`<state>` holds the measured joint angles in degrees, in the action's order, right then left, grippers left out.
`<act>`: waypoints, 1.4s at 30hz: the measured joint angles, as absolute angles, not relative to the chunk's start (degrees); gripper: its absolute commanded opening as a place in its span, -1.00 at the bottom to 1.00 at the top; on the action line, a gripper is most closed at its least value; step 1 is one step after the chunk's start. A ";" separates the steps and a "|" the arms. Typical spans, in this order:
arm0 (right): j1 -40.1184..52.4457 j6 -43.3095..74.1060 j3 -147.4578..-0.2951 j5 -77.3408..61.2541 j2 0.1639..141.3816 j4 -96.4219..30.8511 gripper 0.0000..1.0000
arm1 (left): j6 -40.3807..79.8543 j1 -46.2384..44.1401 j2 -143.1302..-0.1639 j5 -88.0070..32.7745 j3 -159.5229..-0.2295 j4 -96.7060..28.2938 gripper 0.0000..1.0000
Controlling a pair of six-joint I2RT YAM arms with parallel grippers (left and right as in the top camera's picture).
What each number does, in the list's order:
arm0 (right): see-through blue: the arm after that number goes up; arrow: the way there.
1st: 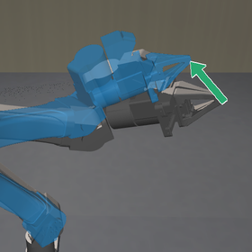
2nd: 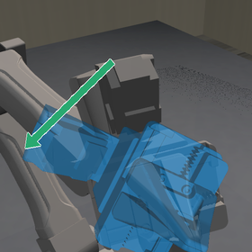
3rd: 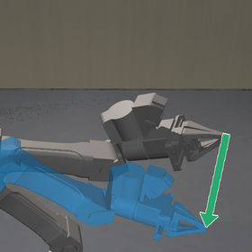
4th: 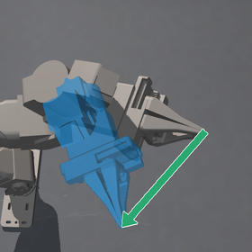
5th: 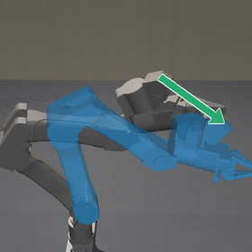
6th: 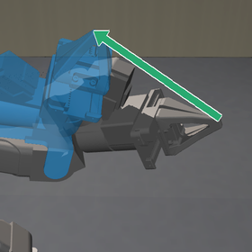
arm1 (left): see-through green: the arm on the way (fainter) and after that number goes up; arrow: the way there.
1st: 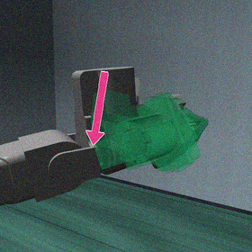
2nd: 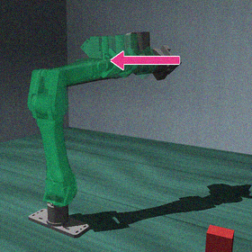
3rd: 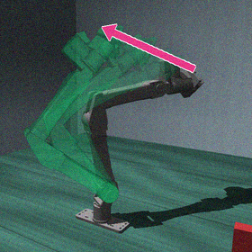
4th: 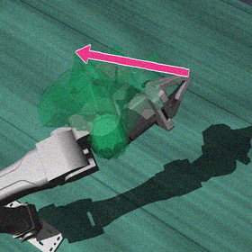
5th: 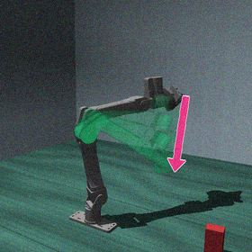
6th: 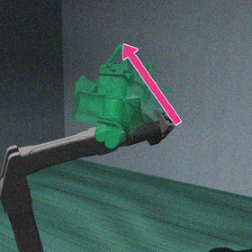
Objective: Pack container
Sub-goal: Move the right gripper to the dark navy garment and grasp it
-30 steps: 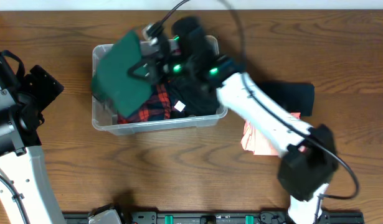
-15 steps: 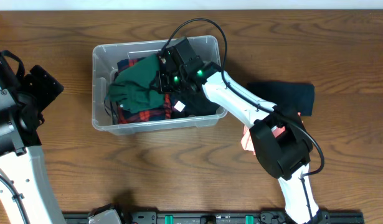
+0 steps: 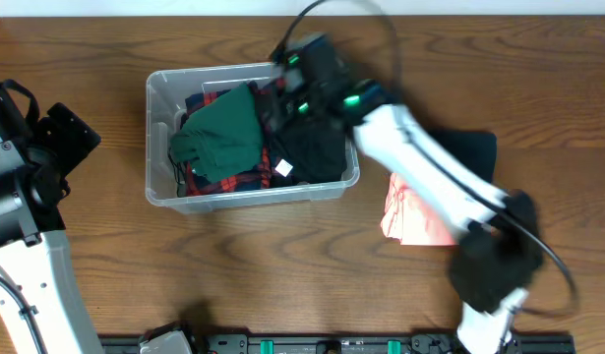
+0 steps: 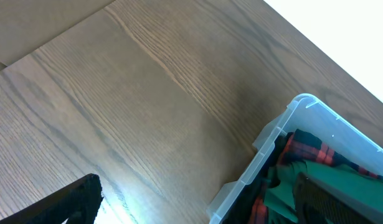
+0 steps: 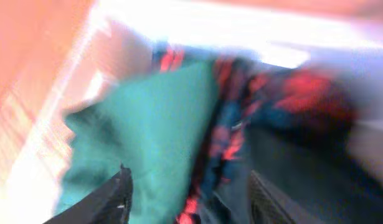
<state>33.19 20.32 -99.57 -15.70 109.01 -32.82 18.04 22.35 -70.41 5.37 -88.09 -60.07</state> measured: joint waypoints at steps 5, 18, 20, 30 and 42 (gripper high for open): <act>22.59 19.38 -100.25 -13.19 96.12 -42.02 0.34 | 18.04 22.35 -70.39 5.37 -88.12 -60.10 0.96; -14.37 15.88 -97.71 -12.45 101.10 -62.17 0.68 | 18.04 22.35 -70.39 5.37 -88.09 -60.12 0.96; -18.22 13.69 -96.82 -13.80 104.27 -63.26 0.67 | 18.04 22.35 -70.39 5.39 -88.12 -60.07 0.96; -24.67 3.44 -92.68 -24.03 119.44 -60.40 0.62 | 18.02 22.35 -70.39 5.39 -88.09 -60.10 0.96; -22.50 -0.89 -87.99 -29.21 124.07 -53.36 0.35 | 18.04 22.35 -70.41 5.39 -88.12 -60.10 0.96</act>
<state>-22.50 -0.89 -87.99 -29.21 124.07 -53.36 18.04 22.35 -70.41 5.39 -88.12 -60.10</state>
